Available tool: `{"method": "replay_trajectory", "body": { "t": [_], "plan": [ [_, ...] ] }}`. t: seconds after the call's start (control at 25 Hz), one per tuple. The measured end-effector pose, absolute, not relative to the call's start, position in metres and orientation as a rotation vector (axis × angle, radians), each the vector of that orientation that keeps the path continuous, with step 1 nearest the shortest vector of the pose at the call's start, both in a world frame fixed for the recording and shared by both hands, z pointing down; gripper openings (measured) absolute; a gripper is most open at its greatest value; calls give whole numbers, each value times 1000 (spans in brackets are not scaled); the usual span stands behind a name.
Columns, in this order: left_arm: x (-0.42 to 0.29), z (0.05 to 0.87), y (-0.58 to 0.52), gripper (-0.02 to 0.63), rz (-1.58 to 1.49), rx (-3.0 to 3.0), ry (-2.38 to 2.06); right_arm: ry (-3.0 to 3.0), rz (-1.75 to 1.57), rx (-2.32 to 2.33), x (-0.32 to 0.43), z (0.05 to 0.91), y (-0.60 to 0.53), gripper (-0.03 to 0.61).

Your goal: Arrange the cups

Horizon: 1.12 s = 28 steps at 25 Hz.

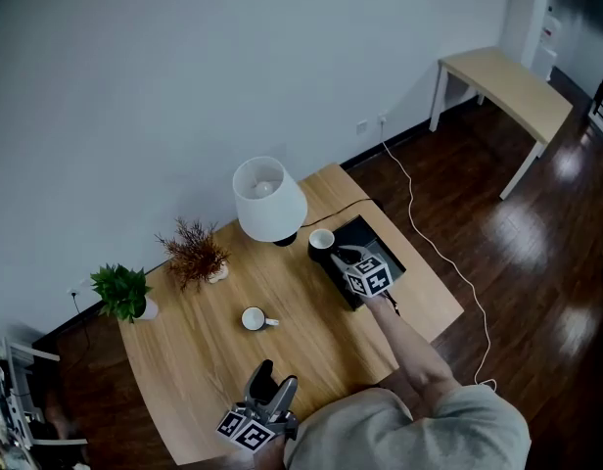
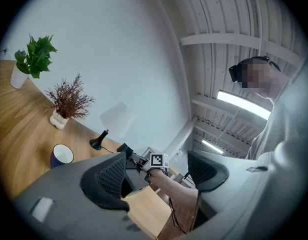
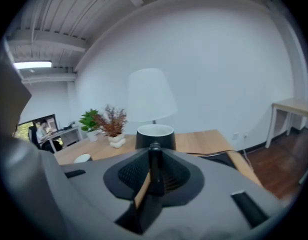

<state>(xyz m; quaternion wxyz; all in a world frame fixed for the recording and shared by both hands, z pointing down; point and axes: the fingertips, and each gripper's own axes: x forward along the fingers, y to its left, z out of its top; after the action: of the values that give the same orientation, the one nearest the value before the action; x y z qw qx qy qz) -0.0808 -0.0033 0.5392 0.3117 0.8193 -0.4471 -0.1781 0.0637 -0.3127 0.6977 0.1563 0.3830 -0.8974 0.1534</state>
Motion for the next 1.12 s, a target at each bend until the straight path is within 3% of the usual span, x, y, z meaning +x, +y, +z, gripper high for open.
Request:
{"method": "replay_trajectory", "body": {
  "t": [0.28, 0.52, 1.12],
  "plan": [
    [-77, 538, -4, 377, -462, 2165, -1174, -2314, 383, 1400, 174, 728, -371, 84],
    [-74, 538, -6, 377, -453, 2167, -1173, -2268, 268, 1364, 178, 745, -368, 84],
    [-74, 541, -5, 377, -461, 2148, -1170, -2222, 421, 1394, 191, 757, -324, 103]
  ]
}}
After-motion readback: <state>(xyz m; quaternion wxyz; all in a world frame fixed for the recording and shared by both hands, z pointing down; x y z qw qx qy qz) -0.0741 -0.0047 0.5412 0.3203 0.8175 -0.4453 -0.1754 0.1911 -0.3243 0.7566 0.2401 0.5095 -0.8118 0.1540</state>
